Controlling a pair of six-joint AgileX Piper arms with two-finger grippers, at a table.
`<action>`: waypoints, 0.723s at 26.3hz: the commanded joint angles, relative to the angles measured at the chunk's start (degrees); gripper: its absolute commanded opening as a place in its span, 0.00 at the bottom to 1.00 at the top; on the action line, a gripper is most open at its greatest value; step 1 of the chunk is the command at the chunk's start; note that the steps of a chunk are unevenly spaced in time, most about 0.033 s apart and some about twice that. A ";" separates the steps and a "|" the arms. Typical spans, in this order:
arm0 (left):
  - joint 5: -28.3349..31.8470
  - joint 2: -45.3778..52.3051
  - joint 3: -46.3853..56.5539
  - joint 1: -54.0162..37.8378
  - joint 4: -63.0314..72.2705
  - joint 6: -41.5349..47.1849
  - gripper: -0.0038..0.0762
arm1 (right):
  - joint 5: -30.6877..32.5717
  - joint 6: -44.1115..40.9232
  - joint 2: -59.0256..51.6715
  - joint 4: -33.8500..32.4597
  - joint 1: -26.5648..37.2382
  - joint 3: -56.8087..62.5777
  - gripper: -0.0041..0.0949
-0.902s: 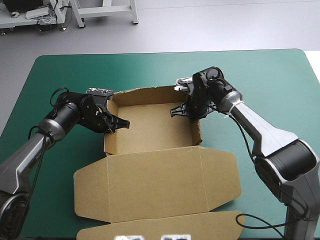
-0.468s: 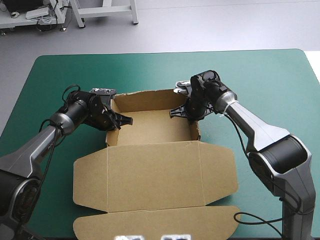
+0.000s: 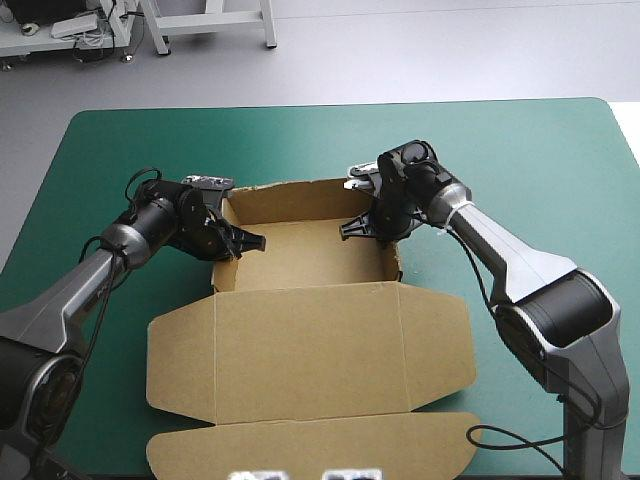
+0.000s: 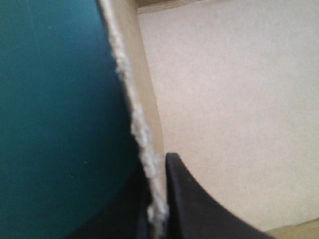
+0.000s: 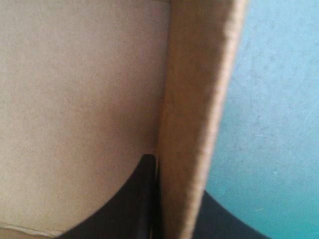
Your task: Fold the box
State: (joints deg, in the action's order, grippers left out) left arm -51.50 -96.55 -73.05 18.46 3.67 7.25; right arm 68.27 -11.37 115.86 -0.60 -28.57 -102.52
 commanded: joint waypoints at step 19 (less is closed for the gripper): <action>2.59 0.27 -2.41 0.77 6.57 -3.43 0.73 | 3.31 -1.76 -2.60 -8.66 -0.33 -1.51 0.53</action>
State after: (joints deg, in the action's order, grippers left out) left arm -51.18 -98.26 -73.88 18.59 7.66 2.35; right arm 70.28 -13.57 116.53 -7.08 -29.09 -102.57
